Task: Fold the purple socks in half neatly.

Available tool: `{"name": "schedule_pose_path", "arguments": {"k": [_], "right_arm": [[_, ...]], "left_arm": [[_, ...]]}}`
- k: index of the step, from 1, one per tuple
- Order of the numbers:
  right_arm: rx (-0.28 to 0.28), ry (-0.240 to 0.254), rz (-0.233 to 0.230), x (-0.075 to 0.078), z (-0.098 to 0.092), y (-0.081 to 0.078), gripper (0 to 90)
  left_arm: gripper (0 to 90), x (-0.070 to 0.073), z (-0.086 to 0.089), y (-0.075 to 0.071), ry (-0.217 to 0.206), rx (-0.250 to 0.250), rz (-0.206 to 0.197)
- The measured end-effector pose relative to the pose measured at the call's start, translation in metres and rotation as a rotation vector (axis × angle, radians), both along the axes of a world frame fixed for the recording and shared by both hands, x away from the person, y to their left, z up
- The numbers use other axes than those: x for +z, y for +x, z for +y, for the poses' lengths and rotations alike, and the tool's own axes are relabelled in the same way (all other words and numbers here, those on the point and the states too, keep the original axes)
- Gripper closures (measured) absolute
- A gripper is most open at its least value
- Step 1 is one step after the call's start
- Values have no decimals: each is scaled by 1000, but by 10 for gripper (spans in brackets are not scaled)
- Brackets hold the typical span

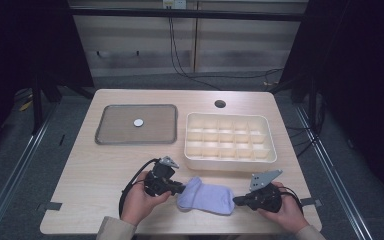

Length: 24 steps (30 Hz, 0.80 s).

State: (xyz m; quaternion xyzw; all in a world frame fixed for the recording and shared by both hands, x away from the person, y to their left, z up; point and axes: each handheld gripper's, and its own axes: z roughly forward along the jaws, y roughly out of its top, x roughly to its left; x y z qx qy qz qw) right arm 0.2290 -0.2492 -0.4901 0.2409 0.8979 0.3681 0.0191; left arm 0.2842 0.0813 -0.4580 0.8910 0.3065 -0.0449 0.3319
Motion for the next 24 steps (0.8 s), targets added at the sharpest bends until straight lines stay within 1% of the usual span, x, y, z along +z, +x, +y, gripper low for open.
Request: {"name": "schedule_pose_path", "arguments": {"k": [1,3,6,7,8,9,10,11,12,13,14,15,17,18,20,23,24], "right_arm": [[0,-2,0,0,0,0,900],[-1,-4,6,0,1,0,900],[3,-7,-1,0,2,0,900],[3,-7,-1,0,2,0,900],[4,-7,-1,0,2,0,900],[2,-7,3,0,3,0,900],[3,-8,4,0,3,0,900],[3,-8,4,0,3,0,900],[4,-7,3,-1,4,0,900],[4,-7,3,-1,4,0,900],[8,-7,0,-1,4,0,900],[7,-5,2,-1,4,0,900],[7,-5,7,-1,5,0,900],[9,-5,9,-2,5,0,900],[10,-7,10,-2,5,0,900],[9,-9,10,-2,5,0,900],[11,-8,5,-2,5,1,900]], "left_arm": [[821,1,0,0,-3,-5,0],[821,3,-2,0,3,-15,3],[822,4,-3,0,-7,-12,8],[822,5,-3,0,0,-24,6],[821,6,-4,-1,-9,-15,9],[822,9,-4,-1,-4,-29,7],[822,9,-4,-1,-4,-29,7],[822,9,-6,-2,-19,-11,12],[821,10,-6,-2,-12,-22,11],[821,10,-7,-3,-18,-13,19],[821,11,-7,-2,-11,-34,13],[821,12,-8,-3,-7,-31,10],[821,13,-9,-3,-1,-45,6],[821,12,-11,-4,-11,-37,8],[821,13,-13,-4,3,-48,10],[821,13,-16,-4,-6,-51,14],[822,14,-16,-4,14,-68,12]]}}
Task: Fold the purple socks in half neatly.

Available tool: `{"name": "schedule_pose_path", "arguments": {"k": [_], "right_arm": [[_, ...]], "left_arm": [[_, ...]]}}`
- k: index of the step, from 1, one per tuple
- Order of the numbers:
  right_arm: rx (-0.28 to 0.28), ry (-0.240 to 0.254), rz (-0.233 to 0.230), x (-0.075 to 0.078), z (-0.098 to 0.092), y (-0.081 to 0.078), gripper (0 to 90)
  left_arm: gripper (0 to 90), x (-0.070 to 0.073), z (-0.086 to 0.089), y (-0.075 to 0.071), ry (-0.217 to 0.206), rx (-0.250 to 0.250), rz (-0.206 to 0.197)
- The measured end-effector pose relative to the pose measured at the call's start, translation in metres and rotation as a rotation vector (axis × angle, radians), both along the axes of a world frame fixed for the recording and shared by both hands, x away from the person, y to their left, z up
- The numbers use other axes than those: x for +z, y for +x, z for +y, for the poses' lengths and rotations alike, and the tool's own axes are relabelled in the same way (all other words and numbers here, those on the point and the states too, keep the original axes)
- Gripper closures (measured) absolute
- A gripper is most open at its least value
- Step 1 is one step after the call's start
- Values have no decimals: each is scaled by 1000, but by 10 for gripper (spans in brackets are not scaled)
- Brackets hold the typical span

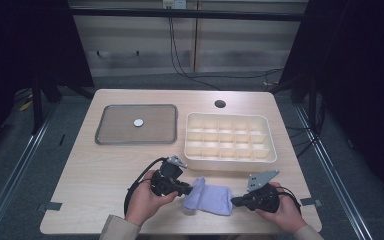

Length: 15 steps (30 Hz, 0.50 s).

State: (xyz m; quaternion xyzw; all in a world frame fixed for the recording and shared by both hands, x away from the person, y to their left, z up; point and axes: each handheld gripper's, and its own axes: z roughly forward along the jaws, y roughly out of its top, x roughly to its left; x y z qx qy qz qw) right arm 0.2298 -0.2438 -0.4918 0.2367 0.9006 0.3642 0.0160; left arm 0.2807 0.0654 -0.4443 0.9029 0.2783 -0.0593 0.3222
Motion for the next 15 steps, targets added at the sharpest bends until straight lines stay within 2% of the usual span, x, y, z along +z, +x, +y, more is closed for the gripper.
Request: {"name": "schedule_pose_path", "arguments": {"k": [4,6,9,14,15], "right_arm": [[0,0,0,0,0,0,900],[0,1,-1,0,0,0,900],[-2,6,3,0,0,0,900],[-4,3,-5,0,-1,1,900],[-7,2,-5,0,-1,0,900]], "left_arm": [[822,1,-2,-1,-22,16,5],[821,2,-2,-1,-10,5,2],[822,3,-4,-2,-18,10,9],[821,6,-6,-2,-11,-8,0],[821,7,-7,-3,-25,3,6]]}}
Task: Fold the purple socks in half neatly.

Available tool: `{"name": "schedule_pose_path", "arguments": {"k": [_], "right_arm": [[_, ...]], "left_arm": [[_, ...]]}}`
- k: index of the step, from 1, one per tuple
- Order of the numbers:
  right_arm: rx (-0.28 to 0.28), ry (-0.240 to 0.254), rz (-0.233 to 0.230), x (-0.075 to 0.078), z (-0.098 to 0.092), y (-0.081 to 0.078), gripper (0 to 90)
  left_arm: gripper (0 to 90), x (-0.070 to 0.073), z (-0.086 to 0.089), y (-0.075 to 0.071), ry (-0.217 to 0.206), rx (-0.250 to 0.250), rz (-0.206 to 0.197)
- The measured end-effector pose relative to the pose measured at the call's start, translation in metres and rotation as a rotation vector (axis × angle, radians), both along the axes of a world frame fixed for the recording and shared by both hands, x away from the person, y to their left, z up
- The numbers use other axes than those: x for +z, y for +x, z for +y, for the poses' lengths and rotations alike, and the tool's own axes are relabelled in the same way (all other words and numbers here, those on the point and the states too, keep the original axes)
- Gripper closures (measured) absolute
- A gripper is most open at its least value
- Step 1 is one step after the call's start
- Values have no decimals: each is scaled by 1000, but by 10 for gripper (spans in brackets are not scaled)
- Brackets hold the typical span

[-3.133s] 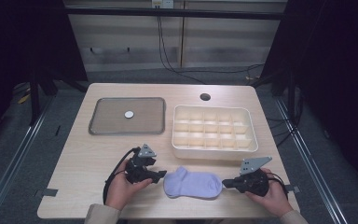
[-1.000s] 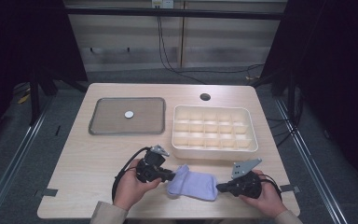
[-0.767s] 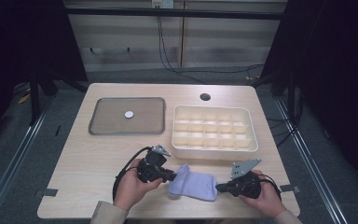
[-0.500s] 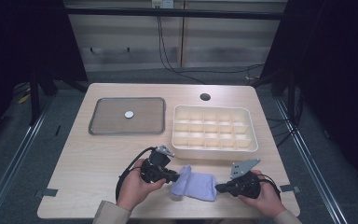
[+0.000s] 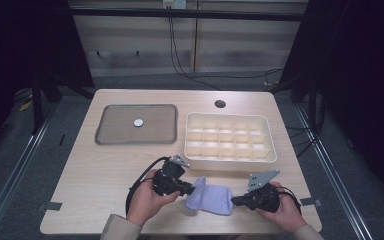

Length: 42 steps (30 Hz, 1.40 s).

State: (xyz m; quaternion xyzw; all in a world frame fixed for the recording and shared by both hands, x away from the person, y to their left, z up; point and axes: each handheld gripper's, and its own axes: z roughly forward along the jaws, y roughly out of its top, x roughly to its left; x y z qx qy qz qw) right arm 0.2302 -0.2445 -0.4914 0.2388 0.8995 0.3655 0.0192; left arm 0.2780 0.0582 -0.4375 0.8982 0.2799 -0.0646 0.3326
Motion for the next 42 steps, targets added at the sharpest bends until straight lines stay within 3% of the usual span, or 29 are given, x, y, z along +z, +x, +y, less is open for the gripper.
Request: {"name": "schedule_pose_path", "arguments": {"k": [5,7,19,34,35,36,42], "right_arm": [[-4,1,0,0,0,0,900],[-7,0,-6,0,0,0,900],[-20,-4,-21,0,0,1,900],[-26,-14,-41,-3,2,4,900],[-33,-12,-42,-3,3,5,900],[-33,-12,-42,-3,3,5,900],[-29,-7,-45,-4,3,7,900]], "left_arm": [[821,4,-4,-1,3,-23,-4],[821,6,-7,-2,-12,-9,0],[821,7,-16,0,-12,-20,-2],[821,9,-18,-1,-18,-17,12],[821,10,-17,1,-3,-42,1],[821,10,-18,0,-25,-23,10],[821,10,-18,2,-13,-27,6]]}}
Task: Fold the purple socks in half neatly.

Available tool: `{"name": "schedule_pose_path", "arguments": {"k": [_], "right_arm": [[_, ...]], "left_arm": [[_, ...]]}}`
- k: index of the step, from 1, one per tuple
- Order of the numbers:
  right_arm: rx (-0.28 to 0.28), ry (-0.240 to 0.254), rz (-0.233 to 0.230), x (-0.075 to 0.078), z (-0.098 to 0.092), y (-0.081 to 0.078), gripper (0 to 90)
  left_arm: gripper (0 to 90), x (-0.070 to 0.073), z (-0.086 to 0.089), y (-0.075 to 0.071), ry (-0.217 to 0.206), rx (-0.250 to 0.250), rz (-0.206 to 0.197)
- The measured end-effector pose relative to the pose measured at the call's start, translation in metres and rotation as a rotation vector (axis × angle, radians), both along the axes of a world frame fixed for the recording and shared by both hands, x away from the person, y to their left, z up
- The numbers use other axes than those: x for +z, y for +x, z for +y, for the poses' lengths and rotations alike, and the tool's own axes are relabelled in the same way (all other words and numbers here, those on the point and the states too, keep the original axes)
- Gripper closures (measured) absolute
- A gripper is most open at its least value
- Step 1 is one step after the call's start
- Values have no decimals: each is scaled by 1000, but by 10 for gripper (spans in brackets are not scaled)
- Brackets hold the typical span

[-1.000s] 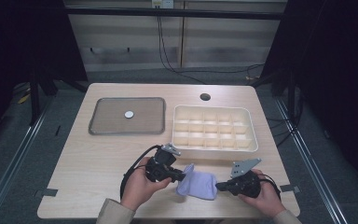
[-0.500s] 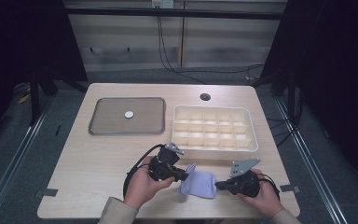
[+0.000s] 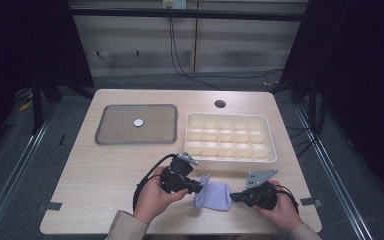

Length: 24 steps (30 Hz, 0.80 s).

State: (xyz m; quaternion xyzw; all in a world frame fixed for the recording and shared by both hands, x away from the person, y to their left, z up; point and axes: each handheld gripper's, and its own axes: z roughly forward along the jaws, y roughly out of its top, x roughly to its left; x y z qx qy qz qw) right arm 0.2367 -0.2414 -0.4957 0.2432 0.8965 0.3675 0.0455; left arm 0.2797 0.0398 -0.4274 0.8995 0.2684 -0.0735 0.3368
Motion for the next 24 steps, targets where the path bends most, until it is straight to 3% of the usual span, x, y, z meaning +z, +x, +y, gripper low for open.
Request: {"name": "schedule_pose_path", "arguments": {"k": [16,19,20,24], "right_arm": [[9,-2,-13,-2,4,1,900],[11,-1,-11,-2,5,1,900],[12,-3,-12,-2,6,1,900],[16,0,-23,-2,7,1,900]], "left_arm": [[821,0,-5,1,5,-17,5],[821,0,-8,-1,-16,2,13],[821,1,-8,1,6,-25,1],[821,1,-10,0,0,-15,5]]}}
